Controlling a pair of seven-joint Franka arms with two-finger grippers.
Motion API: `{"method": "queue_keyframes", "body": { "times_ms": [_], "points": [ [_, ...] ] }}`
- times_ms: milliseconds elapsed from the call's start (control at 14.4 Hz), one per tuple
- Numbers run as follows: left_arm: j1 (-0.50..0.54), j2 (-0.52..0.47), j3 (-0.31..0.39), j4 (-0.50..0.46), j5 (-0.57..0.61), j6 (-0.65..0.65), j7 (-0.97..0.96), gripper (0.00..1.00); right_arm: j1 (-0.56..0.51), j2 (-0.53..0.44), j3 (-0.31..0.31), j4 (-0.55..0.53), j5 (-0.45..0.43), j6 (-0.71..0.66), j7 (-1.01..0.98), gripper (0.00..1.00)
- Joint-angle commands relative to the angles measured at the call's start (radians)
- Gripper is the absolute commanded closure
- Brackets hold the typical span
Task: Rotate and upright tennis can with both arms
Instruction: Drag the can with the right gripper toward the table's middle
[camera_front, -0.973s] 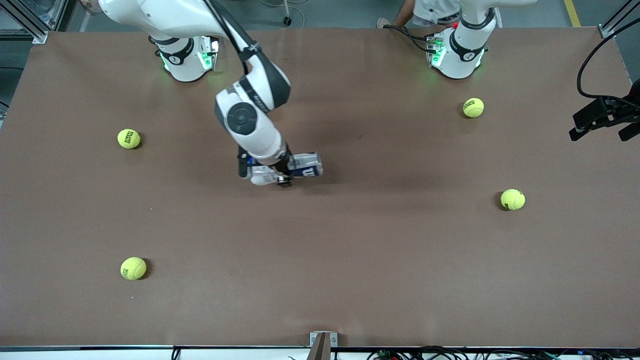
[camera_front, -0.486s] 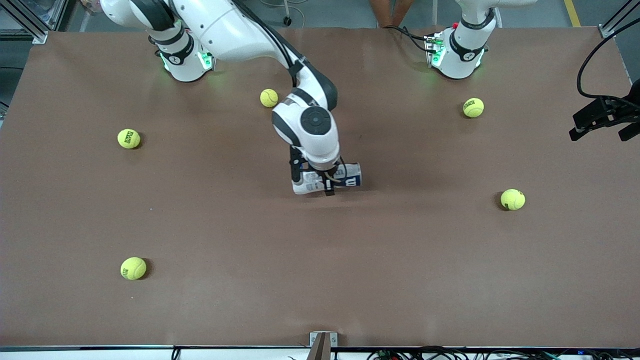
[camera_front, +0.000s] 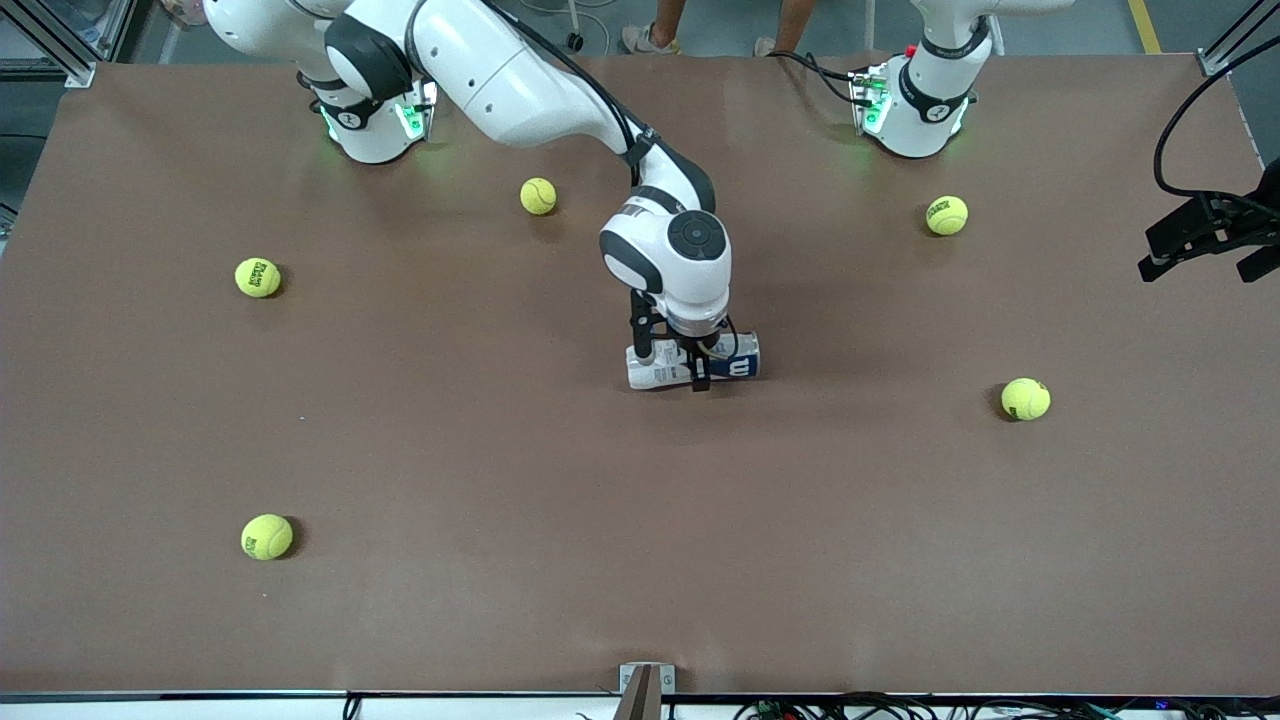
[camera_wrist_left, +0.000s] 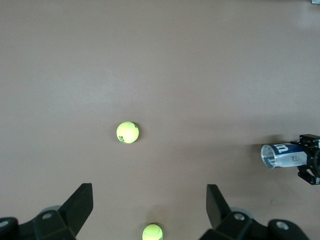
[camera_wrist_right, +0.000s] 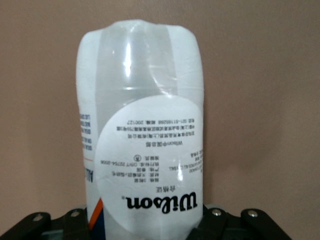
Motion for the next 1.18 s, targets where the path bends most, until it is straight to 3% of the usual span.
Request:
{"method": "queue_keyframes", "body": {
  "times_ms": [0, 278, 347, 625, 834, 1112],
  "points": [
    [0.001, -0.012, -0.001, -0.003, 0.012, -0.001, 0.01, 0.0, 0.029, 0.035, -0.014, 0.058, -0.024, -0.01, 0.029, 0.29],
    [0.001, -0.012, -0.001, -0.003, 0.012, -0.001, 0.009, 0.0, 0.037, 0.049, -0.014, 0.067, -0.028, -0.01, 0.027, 0.1],
    [0.001, -0.012, -0.001, -0.003, 0.012, -0.001, 0.009, 0.0, 0.038, 0.048, -0.016, 0.067, -0.03, -0.013, 0.023, 0.0],
    [0.001, -0.012, -0.001, -0.003, 0.012, -0.001, 0.007, 0.0, 0.038, 0.042, -0.02, 0.07, -0.03, -0.05, 0.021, 0.0],
    [0.001, -0.012, -0.001, -0.003, 0.013, -0.001, 0.006, 0.0, 0.037, 0.031, -0.017, 0.137, -0.027, -0.156, 0.018, 0.0],
    [0.0, -0.01, -0.001, -0.003, 0.013, -0.001, 0.001, 0.0, 0.025, -0.021, -0.01, 0.15, -0.024, -0.236, 0.015, 0.0]
  ]
}}
